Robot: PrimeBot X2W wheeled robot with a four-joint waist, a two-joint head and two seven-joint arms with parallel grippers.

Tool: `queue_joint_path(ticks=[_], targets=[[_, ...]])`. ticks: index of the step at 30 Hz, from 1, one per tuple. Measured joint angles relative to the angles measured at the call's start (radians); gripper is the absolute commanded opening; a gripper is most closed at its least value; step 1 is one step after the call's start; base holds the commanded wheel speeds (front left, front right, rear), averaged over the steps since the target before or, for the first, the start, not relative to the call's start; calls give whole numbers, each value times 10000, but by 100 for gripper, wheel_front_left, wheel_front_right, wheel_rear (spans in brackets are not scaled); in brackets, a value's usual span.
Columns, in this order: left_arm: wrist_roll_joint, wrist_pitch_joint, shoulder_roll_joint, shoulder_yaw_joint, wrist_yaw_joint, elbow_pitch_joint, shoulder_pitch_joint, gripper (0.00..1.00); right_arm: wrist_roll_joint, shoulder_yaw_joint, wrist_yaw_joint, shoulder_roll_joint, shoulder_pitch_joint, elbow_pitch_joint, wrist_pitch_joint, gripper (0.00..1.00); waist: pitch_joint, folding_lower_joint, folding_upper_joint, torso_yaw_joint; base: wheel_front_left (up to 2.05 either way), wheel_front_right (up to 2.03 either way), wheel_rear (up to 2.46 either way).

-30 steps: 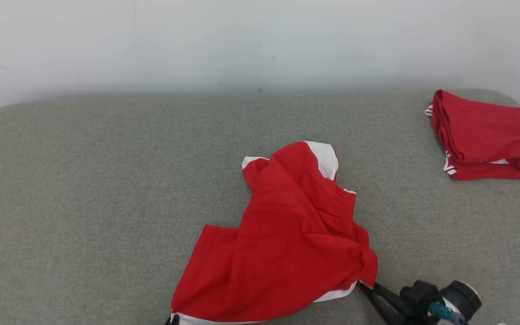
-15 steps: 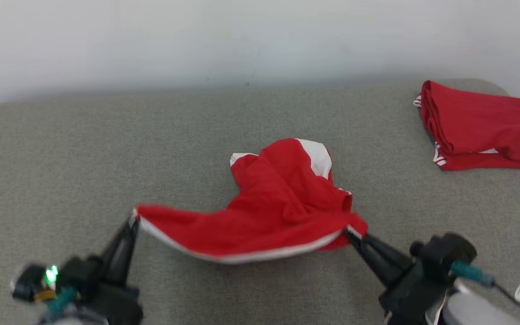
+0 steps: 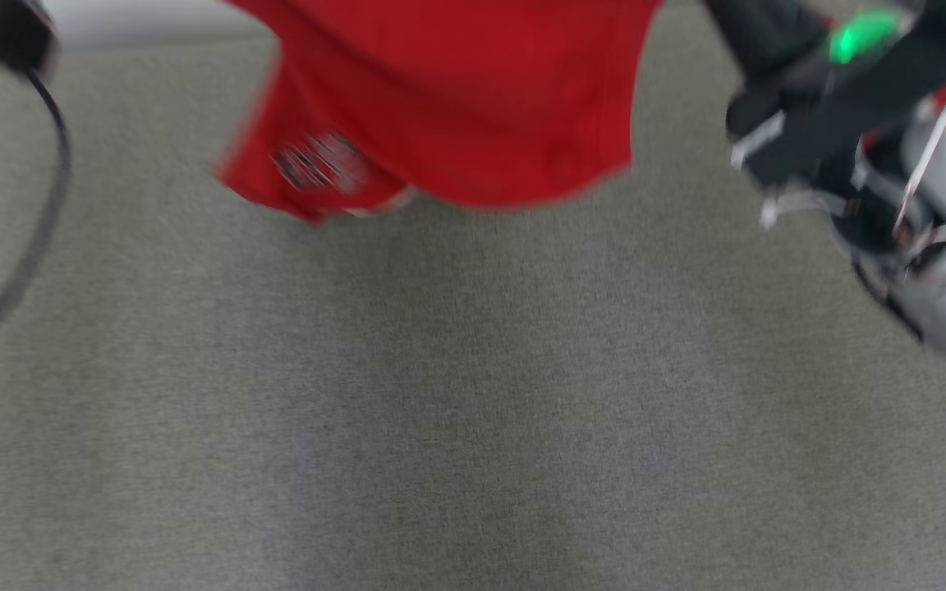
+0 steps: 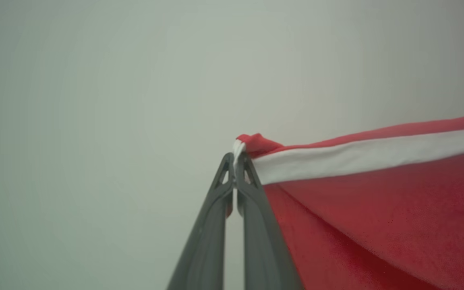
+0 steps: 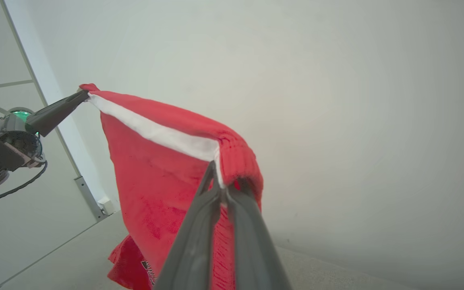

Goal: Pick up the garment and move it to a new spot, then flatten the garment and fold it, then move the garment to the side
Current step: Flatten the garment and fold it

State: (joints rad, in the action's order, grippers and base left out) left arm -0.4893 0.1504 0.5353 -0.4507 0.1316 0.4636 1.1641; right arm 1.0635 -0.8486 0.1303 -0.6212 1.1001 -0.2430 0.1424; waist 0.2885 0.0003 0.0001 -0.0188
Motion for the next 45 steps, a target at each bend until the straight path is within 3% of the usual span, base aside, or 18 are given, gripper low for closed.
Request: queue_joint_path(ticks=[4,10,16,23,28,31,35,39,45], targets=[[-194,-245,161,-251,-2,1175,3077,0,993,15,0,614,2719,-895,-401,0,1101,1,0,-173,0,0,0],[-100,-130,36,-872,0,2178,5603,0,1254,-221,0,876,5262,-1964,-690,0,2332,2,1,-352,0,0,0],[-541,360,-474,-1381,0,3214,7427,0,1325,-539,0,993,7125,-2890,-790,0,3374,1,2,-320,0,0,0],[-1237,857,-608,-1942,0,3488,7803,0,1613,-1198,0,949,7264,-2842,-115,0,3815,0,1,-116,0,0,0],[-2008,1080,-527,-1799,0,2968,6395,0,1967,-2011,0,332,5964,-2416,535,0,3571,-2,1,-123,0,0,0],[-2548,1095,-596,-936,-46,2119,4865,0,2286,-2236,0,-242,4928,-1868,947,0,3274,-2,0,-70,0,0,0],[-2552,1120,-773,314,-364,343,1834,0,2627,-2351,0,-878,2940,-980,1154,0,2796,-5,-2,31,0,0,0],[-2295,1118,-1053,1494,-729,-1595,-1458,0,2579,-1833,2,-1279,855,-232,1189,0,2277,-5,-2,122,0,0,0],[-1546,1122,-1106,1559,-698,-2847,-5359,0,2017,-1519,0,-1613,-2112,568,1191,0,1537,-5,-3,214,0,0,0]])
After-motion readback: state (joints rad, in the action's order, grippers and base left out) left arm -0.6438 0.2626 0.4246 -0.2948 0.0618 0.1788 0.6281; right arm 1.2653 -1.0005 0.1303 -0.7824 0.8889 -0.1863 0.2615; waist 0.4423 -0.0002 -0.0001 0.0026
